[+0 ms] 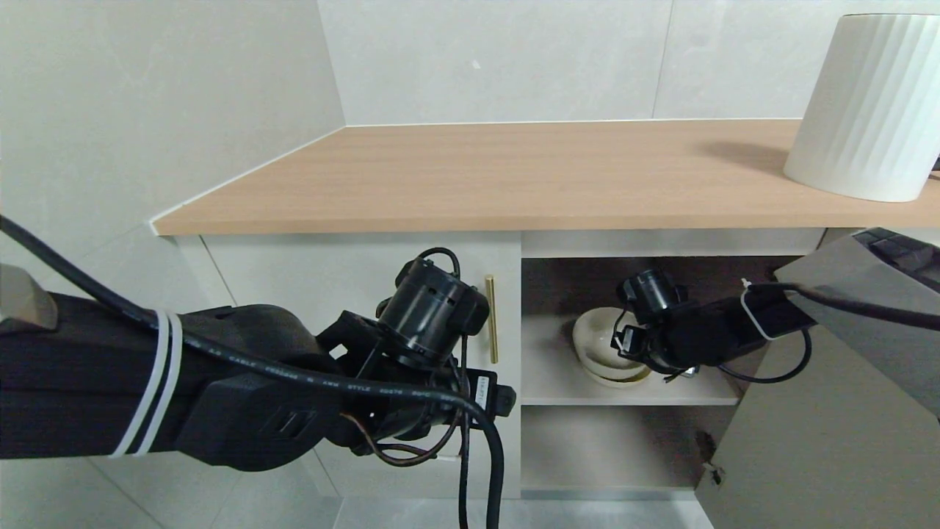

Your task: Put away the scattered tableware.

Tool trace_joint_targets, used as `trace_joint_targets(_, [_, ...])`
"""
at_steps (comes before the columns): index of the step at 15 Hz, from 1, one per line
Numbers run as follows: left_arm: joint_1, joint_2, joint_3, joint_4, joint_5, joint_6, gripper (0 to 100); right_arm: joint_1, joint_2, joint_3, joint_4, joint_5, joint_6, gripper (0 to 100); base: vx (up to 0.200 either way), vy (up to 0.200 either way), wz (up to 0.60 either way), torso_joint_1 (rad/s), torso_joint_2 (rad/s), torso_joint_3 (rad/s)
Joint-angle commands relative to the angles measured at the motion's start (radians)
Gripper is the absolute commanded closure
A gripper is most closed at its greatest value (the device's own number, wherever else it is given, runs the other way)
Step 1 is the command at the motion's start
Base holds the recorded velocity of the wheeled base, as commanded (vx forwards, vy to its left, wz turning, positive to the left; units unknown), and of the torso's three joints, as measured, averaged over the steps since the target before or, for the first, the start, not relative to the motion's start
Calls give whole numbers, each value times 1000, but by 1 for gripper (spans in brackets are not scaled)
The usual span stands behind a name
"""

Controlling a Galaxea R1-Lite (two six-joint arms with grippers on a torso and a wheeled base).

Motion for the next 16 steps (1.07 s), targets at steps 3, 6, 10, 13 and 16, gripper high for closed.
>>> trace_joint_targets(3, [12, -1, 0, -9, 2, -1, 0, 9, -70, 25, 14, 23, 0, 0, 0, 0, 0, 0, 0, 0])
trace_joint_targets(6, [23, -43, 1, -9, 2, -42, 0, 49, -239, 102, 81, 136, -13, 0, 0, 0, 0, 0, 0, 0])
trace_joint_targets(10, [81, -231, 61, 8, 1, -50, 0, 130, -515, 171, 288, 176, -43, 0, 0, 0, 0, 0, 0, 0])
trace_joint_targets(13, [86, -403, 161, 34, -1, -48, 0, 184, -642, 240, 361, 173, -43, 0, 0, 0, 0, 0, 0, 0])
trace_joint_targets(16, [109, -561, 305, 40, -4, -24, 0, 196, -806, 401, 382, 162, -45, 0, 0, 0, 0, 0, 0, 0])
